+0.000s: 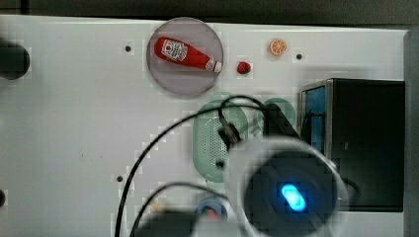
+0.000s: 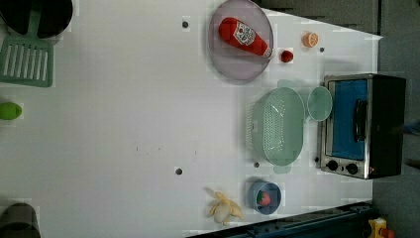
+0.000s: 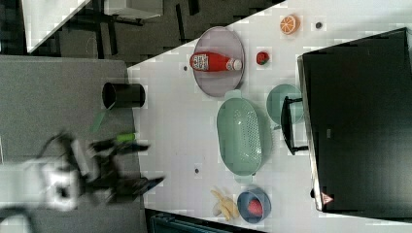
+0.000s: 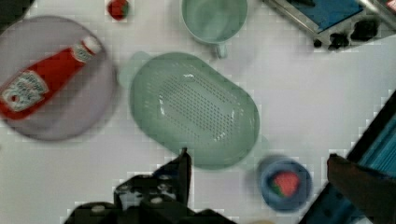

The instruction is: Drag strainer right to left.

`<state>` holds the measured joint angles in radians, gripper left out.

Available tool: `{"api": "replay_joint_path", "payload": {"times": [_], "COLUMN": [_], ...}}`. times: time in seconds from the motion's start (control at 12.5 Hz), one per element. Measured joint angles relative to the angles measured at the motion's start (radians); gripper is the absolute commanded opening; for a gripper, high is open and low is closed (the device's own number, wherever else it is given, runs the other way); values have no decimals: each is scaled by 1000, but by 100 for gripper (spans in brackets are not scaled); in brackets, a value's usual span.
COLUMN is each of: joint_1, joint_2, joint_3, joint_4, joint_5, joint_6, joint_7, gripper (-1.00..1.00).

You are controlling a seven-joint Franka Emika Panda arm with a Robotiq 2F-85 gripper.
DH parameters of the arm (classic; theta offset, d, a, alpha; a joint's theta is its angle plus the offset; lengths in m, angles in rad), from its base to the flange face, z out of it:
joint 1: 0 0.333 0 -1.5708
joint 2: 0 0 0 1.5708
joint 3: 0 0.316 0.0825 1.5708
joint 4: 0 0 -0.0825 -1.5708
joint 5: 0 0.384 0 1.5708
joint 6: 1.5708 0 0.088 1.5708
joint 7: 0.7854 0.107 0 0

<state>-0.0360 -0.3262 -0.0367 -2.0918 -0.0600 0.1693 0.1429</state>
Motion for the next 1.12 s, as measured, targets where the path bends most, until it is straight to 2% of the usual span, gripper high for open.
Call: {"api": "replay_joint_path", "payload": {"times": [0.16,0.4,0.56,0.72,0.96,1.12], "joint_1": [-1,23,27,25,19,15], "joint_2": [146,332,384,416,460,493], "joint_3": [41,57,60,64,68,79], "joint_4": [-80,-188,-277,-330,-359,-361], "joint_5": [-14,0,21,3,18,19], "joint_6": [160,308,390,552,769,847], "joint_7": [99,258,344,433,498,522], "gripper": [100,100,100,100,100,100]}}
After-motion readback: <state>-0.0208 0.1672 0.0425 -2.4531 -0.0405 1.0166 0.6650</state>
